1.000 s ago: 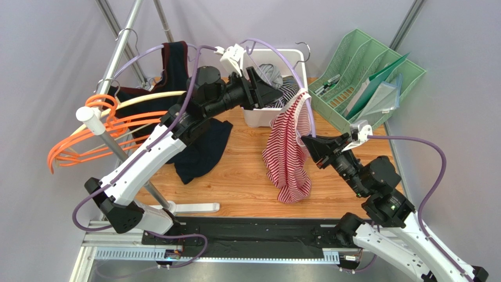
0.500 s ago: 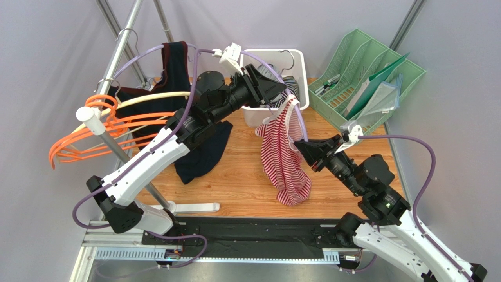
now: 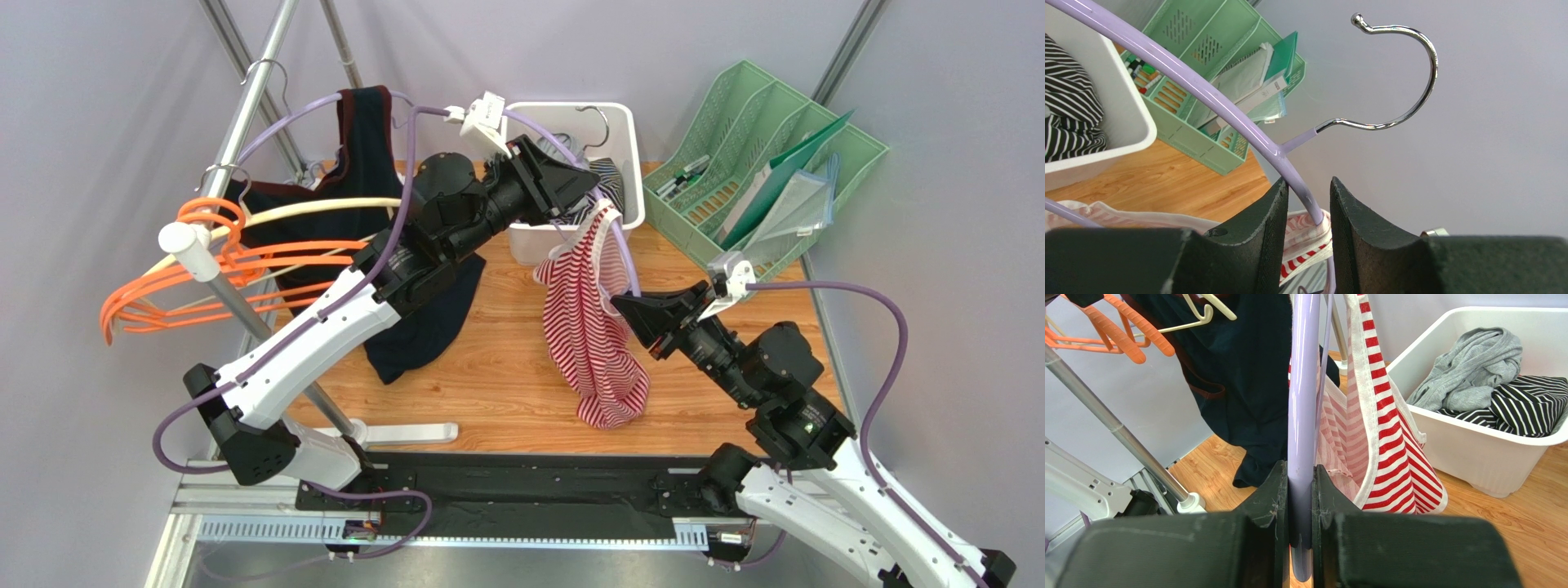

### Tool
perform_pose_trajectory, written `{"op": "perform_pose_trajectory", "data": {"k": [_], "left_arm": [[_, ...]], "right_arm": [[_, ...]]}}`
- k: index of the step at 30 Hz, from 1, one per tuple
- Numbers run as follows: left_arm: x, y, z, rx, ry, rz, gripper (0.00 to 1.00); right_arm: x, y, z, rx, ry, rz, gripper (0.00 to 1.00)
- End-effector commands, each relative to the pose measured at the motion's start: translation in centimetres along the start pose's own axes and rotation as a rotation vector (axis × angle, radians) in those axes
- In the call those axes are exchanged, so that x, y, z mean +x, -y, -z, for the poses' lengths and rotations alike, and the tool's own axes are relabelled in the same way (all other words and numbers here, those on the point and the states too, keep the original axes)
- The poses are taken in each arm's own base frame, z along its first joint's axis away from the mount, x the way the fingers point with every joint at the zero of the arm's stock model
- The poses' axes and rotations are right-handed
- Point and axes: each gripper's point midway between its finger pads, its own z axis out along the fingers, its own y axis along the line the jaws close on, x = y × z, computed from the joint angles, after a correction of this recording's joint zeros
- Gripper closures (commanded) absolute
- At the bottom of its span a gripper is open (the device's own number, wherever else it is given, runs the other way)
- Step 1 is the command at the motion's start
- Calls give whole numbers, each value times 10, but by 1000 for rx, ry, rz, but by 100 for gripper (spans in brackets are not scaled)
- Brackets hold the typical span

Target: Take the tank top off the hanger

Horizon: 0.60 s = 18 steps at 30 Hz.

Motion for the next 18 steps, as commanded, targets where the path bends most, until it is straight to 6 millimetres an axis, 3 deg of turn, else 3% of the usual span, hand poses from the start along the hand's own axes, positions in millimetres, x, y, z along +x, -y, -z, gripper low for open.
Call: {"op": "perform_pose_trajectory", "data": {"k": [1,7,12,15,17,18], "left_arm": [[-5,4,-3,13,33,10,64],[-6,2,-6,6,44,11,74],[-8,-3,-5,-14,65,23,100],[-14,-6,-1,-33,101,34,100],[-19,-11,2,-55,129,33,100],[-20,-10,4,-60,137,30,100]], "right_arm": [[-34,-17,-1,-79,125,15,100],[-30,-18,-3,-88,101,17,100],[-25,-12,-3,-55,79,17,100],[-23,-2,-4,5,66,16,100],[-20,6,-5,47,59,9,95],[-20,8,-4,61,58,6,83]]}}
